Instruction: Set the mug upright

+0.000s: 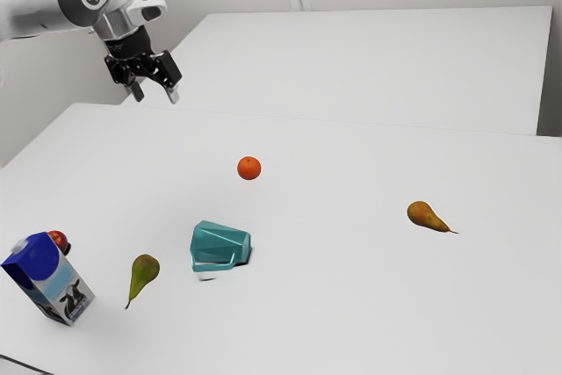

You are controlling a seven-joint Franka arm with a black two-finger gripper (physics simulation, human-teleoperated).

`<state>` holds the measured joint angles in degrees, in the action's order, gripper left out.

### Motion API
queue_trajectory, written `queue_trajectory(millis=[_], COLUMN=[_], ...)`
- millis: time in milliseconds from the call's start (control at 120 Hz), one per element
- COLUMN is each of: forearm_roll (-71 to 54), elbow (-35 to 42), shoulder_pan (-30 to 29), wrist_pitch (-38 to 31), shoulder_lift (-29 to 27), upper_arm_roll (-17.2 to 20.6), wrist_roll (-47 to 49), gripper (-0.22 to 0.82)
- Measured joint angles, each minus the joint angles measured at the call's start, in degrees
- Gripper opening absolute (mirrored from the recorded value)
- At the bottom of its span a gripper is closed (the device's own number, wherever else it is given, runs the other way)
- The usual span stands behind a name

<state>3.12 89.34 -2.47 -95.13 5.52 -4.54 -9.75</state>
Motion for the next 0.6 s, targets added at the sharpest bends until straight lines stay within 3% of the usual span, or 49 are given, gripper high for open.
queue_trajectory(millis=[308, 600], forearm_roll=[0.1, 7.2], elbow=[0.6, 16.2], shoulder_pan=[0.1, 0.0], wrist_pitch=[-0.2, -2.5], shoulder_lift=[-0.4, -10.8], upper_arm_roll=[0.0, -0.3], wrist_roll=[-0.3, 0.7], gripper=[0.6, 0.6])
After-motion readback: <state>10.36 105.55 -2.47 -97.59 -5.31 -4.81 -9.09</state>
